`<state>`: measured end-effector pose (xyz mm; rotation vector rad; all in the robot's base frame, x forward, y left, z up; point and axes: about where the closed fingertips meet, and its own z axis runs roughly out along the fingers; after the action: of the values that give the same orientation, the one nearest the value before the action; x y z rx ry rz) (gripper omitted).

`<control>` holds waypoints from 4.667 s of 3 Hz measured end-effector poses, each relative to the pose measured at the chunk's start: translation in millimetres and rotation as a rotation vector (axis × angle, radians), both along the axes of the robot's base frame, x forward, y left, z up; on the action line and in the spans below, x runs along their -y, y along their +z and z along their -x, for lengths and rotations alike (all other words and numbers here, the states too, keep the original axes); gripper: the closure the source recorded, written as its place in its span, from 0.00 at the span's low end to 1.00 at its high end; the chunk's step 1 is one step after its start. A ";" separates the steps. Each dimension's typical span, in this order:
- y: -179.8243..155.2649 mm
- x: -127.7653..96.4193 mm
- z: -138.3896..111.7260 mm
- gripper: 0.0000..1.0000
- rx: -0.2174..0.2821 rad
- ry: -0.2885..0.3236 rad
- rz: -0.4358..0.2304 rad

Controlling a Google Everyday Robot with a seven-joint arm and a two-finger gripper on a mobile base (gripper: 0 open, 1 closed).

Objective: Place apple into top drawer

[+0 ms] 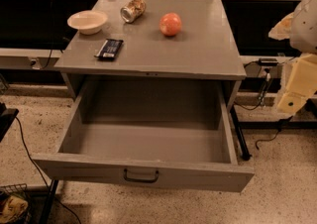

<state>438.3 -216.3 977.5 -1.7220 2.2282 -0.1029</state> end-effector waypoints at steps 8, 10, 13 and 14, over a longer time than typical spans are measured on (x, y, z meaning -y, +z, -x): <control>-57.3 -109.4 -306.8 0.00 0.367 -0.017 -0.576; -78.2 -156.9 -367.0 0.00 0.425 -0.121 -0.748; -117.1 -179.4 -416.3 0.01 0.432 -0.255 -0.864; -122.9 -180.1 -424.9 0.23 0.433 -0.268 -0.882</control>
Offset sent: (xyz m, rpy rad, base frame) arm 0.1136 0.0015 0.0154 -0.0324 -0.1834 -0.1533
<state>863.1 -36.2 854.6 -0.8296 1.7514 0.3597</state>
